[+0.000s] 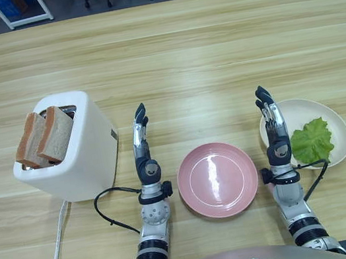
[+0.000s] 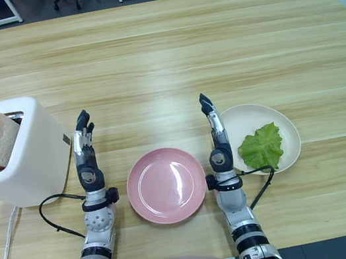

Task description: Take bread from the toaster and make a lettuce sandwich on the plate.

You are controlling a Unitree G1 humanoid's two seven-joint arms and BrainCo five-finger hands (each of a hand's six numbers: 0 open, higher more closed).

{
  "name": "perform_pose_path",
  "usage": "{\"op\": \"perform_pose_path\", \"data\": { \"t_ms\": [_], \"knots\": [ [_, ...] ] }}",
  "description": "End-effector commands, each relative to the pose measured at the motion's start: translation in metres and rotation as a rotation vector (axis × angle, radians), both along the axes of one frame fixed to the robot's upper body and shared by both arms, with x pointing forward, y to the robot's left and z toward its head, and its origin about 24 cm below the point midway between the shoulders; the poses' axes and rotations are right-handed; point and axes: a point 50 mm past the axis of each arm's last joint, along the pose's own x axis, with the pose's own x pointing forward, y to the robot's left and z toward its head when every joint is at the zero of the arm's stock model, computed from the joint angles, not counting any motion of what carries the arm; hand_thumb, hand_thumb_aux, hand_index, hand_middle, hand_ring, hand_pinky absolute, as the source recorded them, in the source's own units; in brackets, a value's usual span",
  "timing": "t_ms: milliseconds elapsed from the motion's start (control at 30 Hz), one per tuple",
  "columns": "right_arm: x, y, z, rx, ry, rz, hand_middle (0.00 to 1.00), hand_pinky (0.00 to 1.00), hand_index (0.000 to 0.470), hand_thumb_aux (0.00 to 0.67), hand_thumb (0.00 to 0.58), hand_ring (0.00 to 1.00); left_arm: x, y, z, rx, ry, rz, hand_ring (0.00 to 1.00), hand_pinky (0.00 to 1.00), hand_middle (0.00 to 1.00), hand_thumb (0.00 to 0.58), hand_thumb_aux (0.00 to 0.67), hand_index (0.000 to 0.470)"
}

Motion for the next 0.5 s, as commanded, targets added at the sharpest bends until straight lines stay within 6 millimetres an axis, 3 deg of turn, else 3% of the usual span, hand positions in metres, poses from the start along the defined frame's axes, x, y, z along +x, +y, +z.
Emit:
{"op": "perform_pose_path", "data": {
  "t_ms": [33, 333, 433, 500],
  "knots": [
    [-0.005, -0.001, -0.007, 0.011, 0.042, 0.003, 0.00, 0.00, 0.000, 0.000, 0.000, 0.00, -0.008, 0.002, -0.015, 0.012, 0.083, -0.009, 0.00, 0.00, 0.00, 0.000, 0.000, 0.000],
    [-0.003, 0.002, -0.006, -0.006, 0.037, 0.016, 0.00, 0.00, 0.000, 0.000, 0.000, 0.00, -0.007, 0.006, -0.013, 0.031, 0.072, 0.005, 0.00, 0.00, 0.00, 0.000, 0.000, 0.000],
    [-0.002, 0.003, -0.003, -0.039, 0.015, 0.014, 0.00, 0.00, 0.000, 0.000, 0.000, 0.00, -0.011, 0.020, 0.007, 0.135, -0.032, 0.066, 0.00, 0.00, 0.00, 0.000, 0.000, 0.000],
    [-0.002, 0.002, -0.002, -0.066, 0.003, 0.012, 0.00, 0.00, 0.000, 0.000, 0.000, 0.00, -0.019, 0.041, 0.030, 0.245, -0.127, 0.167, 0.00, 0.00, 0.00, 0.000, 0.000, 0.000]
  ]
}}
